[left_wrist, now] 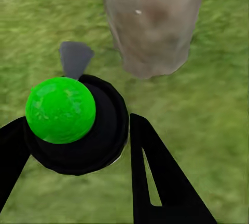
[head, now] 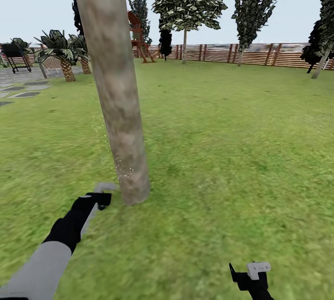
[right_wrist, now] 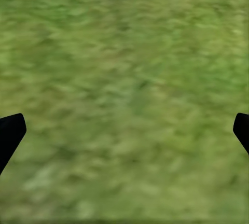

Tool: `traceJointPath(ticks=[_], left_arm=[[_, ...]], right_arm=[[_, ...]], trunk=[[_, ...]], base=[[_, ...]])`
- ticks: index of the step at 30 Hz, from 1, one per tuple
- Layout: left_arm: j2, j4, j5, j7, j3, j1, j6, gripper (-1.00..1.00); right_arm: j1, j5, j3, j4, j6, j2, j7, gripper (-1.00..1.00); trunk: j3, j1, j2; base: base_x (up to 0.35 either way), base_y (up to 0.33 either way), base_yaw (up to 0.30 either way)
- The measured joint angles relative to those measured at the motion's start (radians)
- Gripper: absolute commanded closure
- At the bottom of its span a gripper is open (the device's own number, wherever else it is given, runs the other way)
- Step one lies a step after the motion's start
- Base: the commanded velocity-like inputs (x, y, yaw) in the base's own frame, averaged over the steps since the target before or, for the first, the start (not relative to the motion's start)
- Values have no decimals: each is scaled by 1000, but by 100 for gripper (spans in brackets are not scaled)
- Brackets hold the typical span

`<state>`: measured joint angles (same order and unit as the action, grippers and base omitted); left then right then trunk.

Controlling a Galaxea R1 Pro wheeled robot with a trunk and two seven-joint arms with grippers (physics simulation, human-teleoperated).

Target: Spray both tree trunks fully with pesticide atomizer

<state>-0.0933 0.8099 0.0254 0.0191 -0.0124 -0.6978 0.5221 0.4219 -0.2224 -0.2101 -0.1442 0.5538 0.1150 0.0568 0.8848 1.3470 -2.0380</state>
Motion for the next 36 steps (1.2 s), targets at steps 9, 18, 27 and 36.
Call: traceJointPath(ticks=[9,18,27,36], left_arm=[[45,173,-7,-39,-7,2,116,100],[-66,248,-1,-44,79,1,188,100],[9,431,-10,-44,-8,9,342,100],[-31,458,-12,-144,98,5,373,100]], right_arm=[[0,0,0,0,0,0,2,-100],[0,0,0,0,0,0,2,-100],[0,-1,0,0,0,0,2,-100],[0,-1,1,0,0,0,2,-100]], trunk=[[0,0,0],[0,0,0],[0,0,0],[0,0,0]], base=[[0,0,0],[0,0,0],[0,0,0],[0,0,0]])
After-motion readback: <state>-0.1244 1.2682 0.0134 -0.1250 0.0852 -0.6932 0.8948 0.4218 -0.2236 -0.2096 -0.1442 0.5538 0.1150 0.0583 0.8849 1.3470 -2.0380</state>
